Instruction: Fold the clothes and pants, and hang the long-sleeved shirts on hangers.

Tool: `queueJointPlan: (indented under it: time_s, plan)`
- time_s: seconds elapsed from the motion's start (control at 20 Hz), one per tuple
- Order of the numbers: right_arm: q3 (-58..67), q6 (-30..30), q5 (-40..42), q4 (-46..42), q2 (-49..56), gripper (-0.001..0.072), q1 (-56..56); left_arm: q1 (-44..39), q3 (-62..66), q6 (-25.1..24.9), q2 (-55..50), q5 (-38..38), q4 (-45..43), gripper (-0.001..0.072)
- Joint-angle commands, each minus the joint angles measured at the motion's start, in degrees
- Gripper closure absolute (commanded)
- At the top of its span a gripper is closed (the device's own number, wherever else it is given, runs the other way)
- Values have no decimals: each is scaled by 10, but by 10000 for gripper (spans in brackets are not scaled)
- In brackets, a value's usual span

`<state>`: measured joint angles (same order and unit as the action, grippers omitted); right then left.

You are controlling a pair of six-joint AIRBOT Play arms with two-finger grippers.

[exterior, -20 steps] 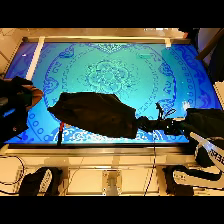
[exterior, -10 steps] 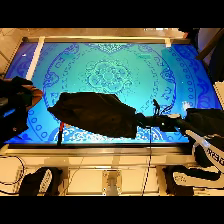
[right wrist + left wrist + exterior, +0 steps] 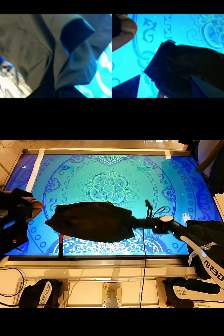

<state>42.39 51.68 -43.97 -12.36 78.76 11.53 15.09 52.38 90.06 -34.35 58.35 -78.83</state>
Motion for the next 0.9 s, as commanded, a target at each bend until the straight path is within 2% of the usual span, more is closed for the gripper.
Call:
queueJointPlan:
  time_s: [0.0, 0.25, 0.55, 0.85]
  plan:
    - [78, 6, -47, -31, -19, 704, -56, 0, 0, 0, 0, 0, 0, 13]
    - [189, 120, -167, -139, -108, 705, -279, 0, 0, 0, 0, 0, 0, 13]
    - [280, 219, -317, -193, -202, 706, -635, 0, 0, 0, 0, 0, 0, 13]
    - [308, 236, -448, -231, -221, 706, -932, 0, 0, 0, 0, 0, 0, 13]
